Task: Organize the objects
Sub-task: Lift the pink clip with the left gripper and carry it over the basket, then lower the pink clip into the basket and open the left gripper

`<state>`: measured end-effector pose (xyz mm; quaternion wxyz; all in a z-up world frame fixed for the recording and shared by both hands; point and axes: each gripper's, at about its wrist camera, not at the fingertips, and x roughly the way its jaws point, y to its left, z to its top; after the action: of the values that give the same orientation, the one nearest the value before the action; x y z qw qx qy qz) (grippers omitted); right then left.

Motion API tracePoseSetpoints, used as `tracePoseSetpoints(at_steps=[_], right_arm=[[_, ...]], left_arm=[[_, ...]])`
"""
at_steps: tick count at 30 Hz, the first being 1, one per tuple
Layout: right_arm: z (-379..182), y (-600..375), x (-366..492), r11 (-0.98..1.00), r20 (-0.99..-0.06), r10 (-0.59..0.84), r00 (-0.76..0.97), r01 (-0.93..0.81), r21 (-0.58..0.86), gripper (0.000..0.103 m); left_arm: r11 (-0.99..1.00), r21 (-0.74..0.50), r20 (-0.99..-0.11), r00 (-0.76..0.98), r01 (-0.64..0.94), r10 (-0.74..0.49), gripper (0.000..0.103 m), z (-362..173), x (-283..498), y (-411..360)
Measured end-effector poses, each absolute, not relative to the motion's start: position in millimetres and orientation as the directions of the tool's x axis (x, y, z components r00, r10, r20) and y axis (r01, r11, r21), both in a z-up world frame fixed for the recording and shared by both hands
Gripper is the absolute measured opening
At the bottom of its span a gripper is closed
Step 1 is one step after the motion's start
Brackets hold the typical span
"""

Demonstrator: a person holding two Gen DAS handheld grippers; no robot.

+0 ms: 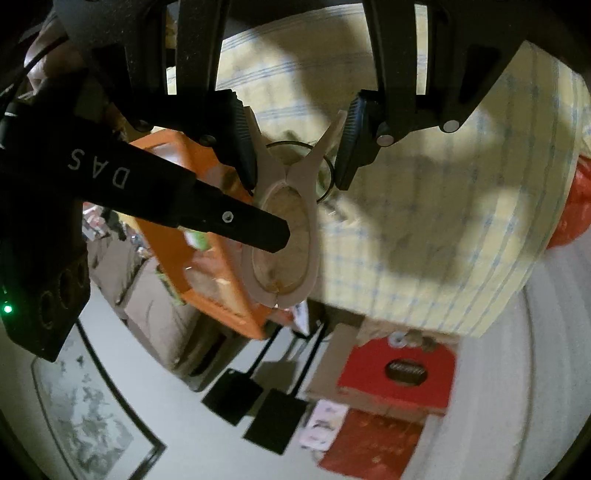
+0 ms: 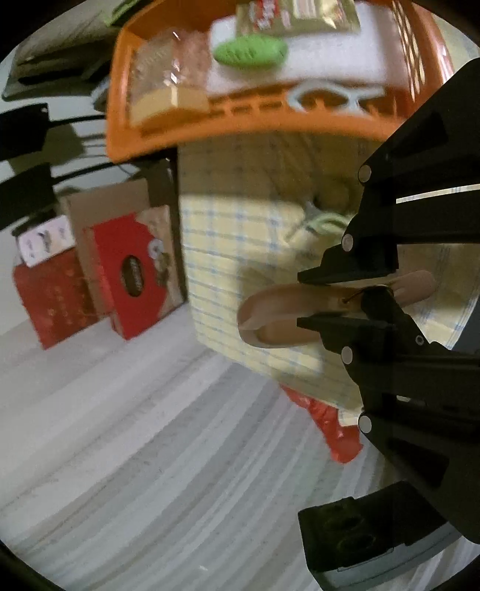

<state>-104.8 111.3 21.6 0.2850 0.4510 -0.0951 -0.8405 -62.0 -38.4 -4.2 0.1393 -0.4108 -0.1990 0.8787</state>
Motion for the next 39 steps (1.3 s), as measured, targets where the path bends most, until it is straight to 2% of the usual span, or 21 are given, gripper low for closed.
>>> tracePoseSetpoints(at_steps=[10, 16, 23, 34, 36, 38, 39], right_arm=[[55, 180, -125, -0.865, -0.695, -0.501, -0.515, 0.323, 0.385, 0.016], [51, 220, -144, -0.885, -0.71, -0.465, -0.529, 0.261, 0.385, 0.016], [41, 249, -160, -0.885, -0.718, -0.463, -0.52, 0.223, 0.408, 0.015], [-1, 262, -183, -0.836, -0.73, -0.543, -0.415, 0.186, 0.516, 0.015], [-6, 261, -187, -0.84, -0.739, -0.538, -0.406, 0.182, 0.512, 0.016], [-10, 259, -192, -0.839, -0.745, -0.539, -0.393, 0.179, 0.513, 0.016], [-12, 259, -194, -0.843, -0.751, -0.534, -0.388, 0.171, 0.51, 0.016]], left_arm=[[-0.865, -0.471, -0.656, -0.588, -0.171, 0.474, 0.04, 29, -97, 27], [-0.854, -0.479, -0.676, -0.534, -0.205, 0.507, 0.04, 27, -124, 71], [-0.867, -0.448, -0.706, -0.509, -0.217, 0.492, 0.04, 22, -138, 102], [-0.924, -0.328, -0.782, -0.492, -0.198, 0.383, 0.04, 2, -151, 124], [-0.929, -0.316, -0.786, -0.495, -0.193, 0.371, 0.042, 2, -150, 125], [-0.928, -0.324, -0.787, -0.492, -0.184, 0.372, 0.052, 3, -149, 123], [-0.926, -0.33, -0.786, -0.49, -0.182, 0.377, 0.054, 4, -148, 121]])
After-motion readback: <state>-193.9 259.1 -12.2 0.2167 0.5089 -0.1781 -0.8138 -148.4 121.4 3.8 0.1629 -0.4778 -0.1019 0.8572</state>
